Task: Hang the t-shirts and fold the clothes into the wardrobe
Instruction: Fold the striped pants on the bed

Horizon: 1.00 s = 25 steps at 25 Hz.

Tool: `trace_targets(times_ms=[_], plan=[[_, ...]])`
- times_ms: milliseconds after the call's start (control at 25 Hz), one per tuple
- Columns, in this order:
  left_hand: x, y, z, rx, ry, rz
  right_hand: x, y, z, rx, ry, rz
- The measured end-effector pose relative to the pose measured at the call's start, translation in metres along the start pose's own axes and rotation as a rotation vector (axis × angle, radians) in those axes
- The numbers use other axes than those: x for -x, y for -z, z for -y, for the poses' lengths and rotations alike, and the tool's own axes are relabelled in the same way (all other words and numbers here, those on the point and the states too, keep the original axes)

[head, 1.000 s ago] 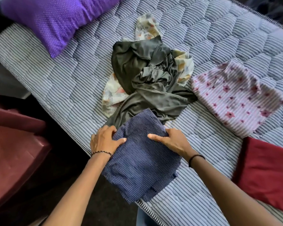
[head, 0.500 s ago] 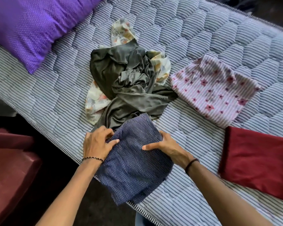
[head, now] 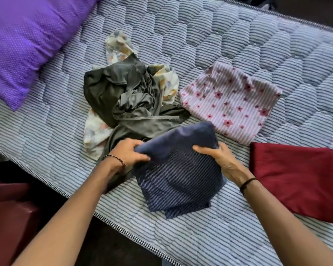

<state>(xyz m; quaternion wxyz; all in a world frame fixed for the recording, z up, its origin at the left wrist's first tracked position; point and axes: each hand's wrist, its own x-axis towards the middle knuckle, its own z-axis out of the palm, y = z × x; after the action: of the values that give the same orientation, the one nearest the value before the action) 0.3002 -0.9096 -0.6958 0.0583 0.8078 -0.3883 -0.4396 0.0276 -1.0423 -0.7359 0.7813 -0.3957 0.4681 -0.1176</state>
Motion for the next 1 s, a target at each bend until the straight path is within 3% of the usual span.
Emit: trace_targets(times_ms=[120, 200, 360, 440, 600, 680, 880, 1000], plan=[[-0.015, -0.003, -0.035, 0.72, 0.141, -0.247, -0.008, 0.022, 0.006, -0.169, 0.026, -0.116], [-0.033, -0.002, -0.07, 0.889, 0.088, -0.267, -0.015, 0.034, 0.019, -0.275, 0.055, -0.155], [-0.087, 0.016, -0.151, 0.855, -0.13, -0.315, -0.045, 0.064, 0.055, -0.461, 0.123, -0.263], [-0.116, 0.022, -0.173, 0.718, -0.185, -0.251, -0.062, 0.082, 0.066, -0.522, 0.166, -0.335], [-0.156, 0.002, -0.174, 0.337, 0.008, 0.026, -0.084, 0.101, 0.066, -0.568, 0.212, -0.398], [-0.169, -0.009, -0.167, 0.323, 0.018, -0.025, -0.09, 0.103, 0.063, -0.558, 0.261, -0.426], [-0.176, -0.01, -0.181, 0.55, -0.263, -0.143, -0.086, 0.109, 0.066, -0.589, 0.345, -0.486], [-0.184, -0.013, -0.193, 0.381, -0.246, -0.122, -0.082, 0.108, 0.072, -0.451, 0.368, -0.618]])
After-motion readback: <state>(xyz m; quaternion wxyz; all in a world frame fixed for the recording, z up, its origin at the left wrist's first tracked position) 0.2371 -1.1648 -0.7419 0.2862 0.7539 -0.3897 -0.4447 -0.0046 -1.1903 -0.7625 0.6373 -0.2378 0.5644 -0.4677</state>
